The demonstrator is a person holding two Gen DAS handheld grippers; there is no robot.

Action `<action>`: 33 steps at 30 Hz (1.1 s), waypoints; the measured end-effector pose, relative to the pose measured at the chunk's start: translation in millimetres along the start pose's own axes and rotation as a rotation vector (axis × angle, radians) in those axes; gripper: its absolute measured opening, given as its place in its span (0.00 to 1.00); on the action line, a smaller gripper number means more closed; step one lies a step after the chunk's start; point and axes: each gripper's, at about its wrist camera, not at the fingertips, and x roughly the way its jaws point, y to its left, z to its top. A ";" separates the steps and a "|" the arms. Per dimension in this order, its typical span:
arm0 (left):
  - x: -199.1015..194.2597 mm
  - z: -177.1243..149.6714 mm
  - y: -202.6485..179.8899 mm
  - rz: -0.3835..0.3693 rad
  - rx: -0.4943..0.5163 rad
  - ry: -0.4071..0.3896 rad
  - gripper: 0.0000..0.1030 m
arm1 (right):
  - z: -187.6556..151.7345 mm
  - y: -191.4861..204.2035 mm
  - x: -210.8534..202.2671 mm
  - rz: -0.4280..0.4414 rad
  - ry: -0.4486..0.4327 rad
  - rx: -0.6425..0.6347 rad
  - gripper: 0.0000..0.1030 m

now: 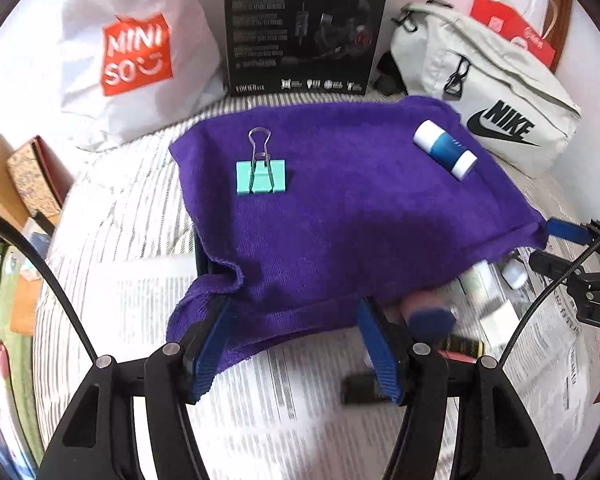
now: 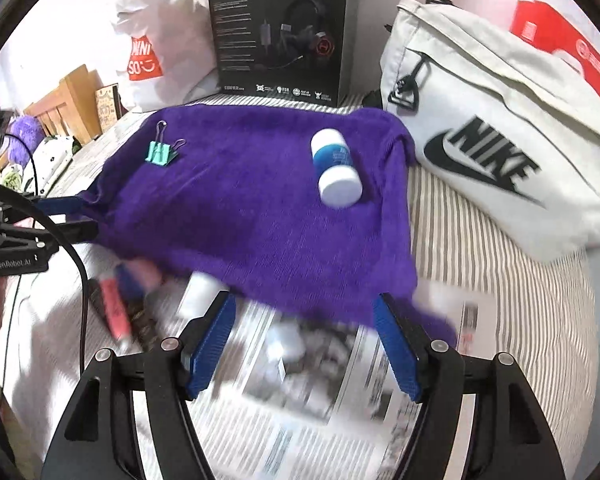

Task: Organize rigid objects
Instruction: 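Move both tools back toward the remaining items on the newspaper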

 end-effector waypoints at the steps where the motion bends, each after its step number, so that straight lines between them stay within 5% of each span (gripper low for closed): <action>1: -3.4 -7.6 -2.7 -0.007 -0.015 0.008 0.66 | -5.5 0.1 -3.3 -0.001 0.002 0.017 0.69; 5: -8.2 -23.5 -11.6 -0.045 -0.042 0.011 0.66 | -22.2 -0.4 -15.8 0.013 -0.005 0.059 0.69; 11: 5.5 -39.1 -15.6 0.030 -0.059 0.059 0.66 | -39.7 2.7 -25.4 0.052 -0.019 0.089 0.69; 27: 16.9 -29.1 -53.2 0.068 -0.056 0.086 0.67 | -59.3 11.7 -23.9 0.063 0.004 0.069 0.69; 33: 14.1 -35.1 -53.2 0.014 -0.057 0.091 0.71 | -63.6 12.1 -23.9 0.075 0.015 0.076 0.69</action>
